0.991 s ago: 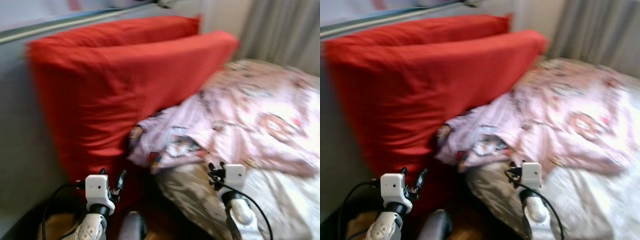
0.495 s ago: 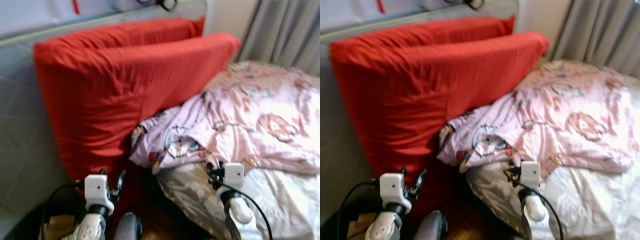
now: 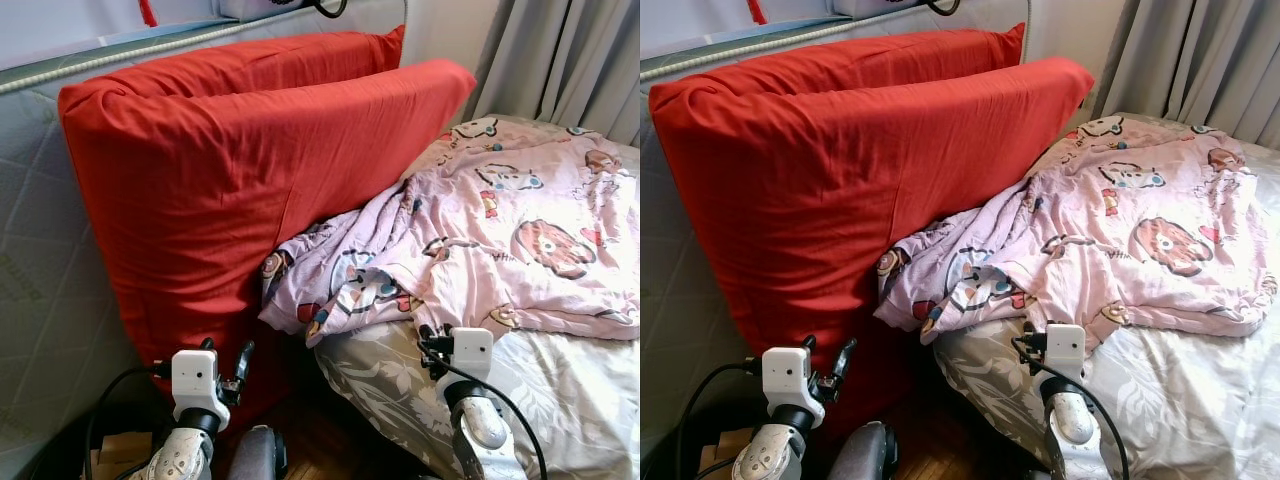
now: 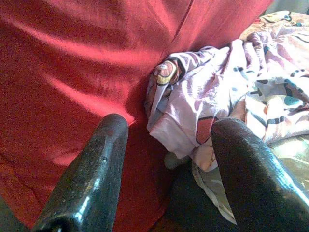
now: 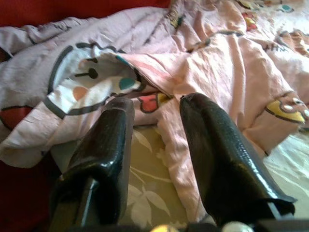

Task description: Clean up the room

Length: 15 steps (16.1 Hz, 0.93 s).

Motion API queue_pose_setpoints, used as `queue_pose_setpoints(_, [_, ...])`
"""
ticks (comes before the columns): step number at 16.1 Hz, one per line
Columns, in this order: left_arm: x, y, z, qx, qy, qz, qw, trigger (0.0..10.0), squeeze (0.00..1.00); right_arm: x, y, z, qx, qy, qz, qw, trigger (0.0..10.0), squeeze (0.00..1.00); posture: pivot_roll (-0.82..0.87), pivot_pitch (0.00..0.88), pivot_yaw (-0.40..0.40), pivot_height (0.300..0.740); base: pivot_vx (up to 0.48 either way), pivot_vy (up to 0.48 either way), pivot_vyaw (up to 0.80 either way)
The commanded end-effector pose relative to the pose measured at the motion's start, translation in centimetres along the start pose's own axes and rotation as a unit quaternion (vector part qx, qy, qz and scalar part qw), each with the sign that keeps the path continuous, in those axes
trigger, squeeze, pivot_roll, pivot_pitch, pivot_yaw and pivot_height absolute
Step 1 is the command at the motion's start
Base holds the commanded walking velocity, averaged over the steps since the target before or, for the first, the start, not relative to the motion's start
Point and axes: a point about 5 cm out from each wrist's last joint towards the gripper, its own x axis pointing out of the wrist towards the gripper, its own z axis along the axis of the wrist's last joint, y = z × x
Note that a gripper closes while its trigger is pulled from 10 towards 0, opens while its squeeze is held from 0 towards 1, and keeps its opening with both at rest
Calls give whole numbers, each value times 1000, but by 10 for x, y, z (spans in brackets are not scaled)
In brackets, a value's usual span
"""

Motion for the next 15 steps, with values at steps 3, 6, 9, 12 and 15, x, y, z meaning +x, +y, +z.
queue_pose_setpoints(3, [1, 0, 2, -1, -2, 0, 1000, 10000, 0, 1, 0, 2, -5, -3, 3, 1000, 10000, 0, 105, 0, -12, 593, 0, 0, 0])
queue_pose_setpoints(6, [1, 0, 2, 0, -1, -1, 1000, 10000, 0, 1, 2, 2, -3, -8, 9, 1000, 10000, 0, 105, 0, -11, 593, 0, 0, 0])
queue_pose_setpoints(9, [1, 0, 2, 0, 0, -1, 1000, 10000, 0, 1, 4, 2, -1, -9, 13, 1000, 10000, 0, 106, 0, -9, 593, 0, 0, 0])
queue_pose_setpoints(12, [1, 0, 2, -1, 0, -3, 1000, 10000, 0, 0, 5, 1, -4, -8, 16, 1000, 10000, 0, 107, 0, -9, 593, 0, 0, 0])
queue_pose_setpoints(15, [1, 0, 2, -2, 2, -4, 1000, 10000, 0, 0, 5, 1, -4, -8, 16, 1000, 10000, 0, 107, 0, -8, 593, 0, 0, 0])
